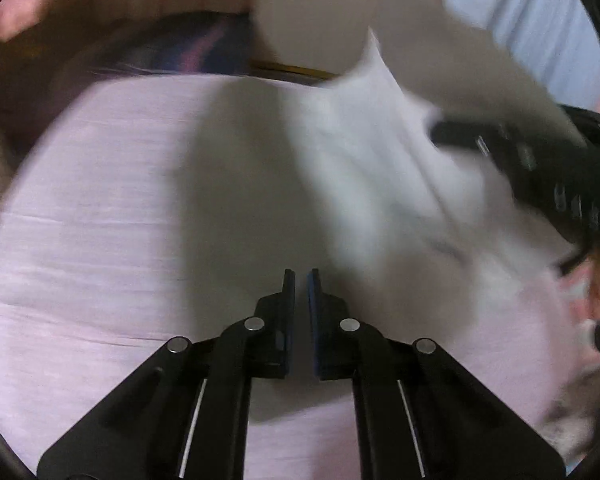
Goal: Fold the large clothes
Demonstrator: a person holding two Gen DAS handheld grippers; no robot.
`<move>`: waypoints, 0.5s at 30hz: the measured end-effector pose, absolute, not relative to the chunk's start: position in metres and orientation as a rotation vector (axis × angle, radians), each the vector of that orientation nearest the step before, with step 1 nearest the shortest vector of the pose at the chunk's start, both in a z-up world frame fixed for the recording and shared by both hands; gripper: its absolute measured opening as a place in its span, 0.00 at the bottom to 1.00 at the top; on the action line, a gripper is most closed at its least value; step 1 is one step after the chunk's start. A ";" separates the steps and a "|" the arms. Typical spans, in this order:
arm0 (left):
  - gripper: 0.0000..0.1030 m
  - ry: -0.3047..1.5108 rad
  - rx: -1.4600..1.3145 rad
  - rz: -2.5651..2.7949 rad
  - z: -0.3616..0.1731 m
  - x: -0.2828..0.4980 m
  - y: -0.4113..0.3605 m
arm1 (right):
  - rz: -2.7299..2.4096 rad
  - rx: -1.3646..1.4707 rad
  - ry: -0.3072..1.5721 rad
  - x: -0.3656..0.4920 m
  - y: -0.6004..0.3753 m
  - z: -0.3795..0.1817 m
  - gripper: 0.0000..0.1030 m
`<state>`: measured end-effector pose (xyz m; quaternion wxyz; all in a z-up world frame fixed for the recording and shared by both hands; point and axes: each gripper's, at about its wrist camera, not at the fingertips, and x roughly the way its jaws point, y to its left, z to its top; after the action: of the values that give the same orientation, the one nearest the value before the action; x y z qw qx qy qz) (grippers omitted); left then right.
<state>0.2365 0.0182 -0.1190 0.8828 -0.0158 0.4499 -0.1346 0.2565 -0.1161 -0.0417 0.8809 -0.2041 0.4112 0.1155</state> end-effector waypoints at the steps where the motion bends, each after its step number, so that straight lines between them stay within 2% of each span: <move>1: 0.05 0.937 -0.025 -0.233 -0.122 0.241 0.037 | 0.253 -0.470 0.889 0.260 -0.093 -0.061 0.23; 5: 0.05 0.979 -0.076 -0.132 -0.141 0.257 0.098 | 0.237 -0.620 0.991 0.264 -0.041 -0.141 0.21; 8: 0.05 0.996 -0.091 -0.119 -0.147 0.259 0.114 | 0.222 -0.578 0.988 0.263 -0.040 -0.149 0.22; 10: 0.05 0.988 -0.091 -0.139 -0.147 0.257 0.115 | 0.241 -0.531 0.984 0.258 -0.051 -0.138 0.30; 12: 0.05 0.963 -0.078 -0.149 -0.138 0.251 0.112 | 0.278 -0.455 0.987 0.246 -0.065 -0.119 0.62; 14: 0.09 0.943 -0.072 -0.155 -0.128 0.248 0.115 | 0.328 -0.378 0.945 0.221 -0.077 -0.089 0.75; 15: 0.17 0.932 -0.071 -0.164 -0.123 0.249 0.110 | 0.341 -0.366 0.915 0.210 -0.080 -0.075 0.77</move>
<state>0.2486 0.1103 -0.1232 0.8896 -0.0340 0.4485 -0.0787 0.2096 -0.0802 -0.0753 0.8671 -0.1749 0.4370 0.1630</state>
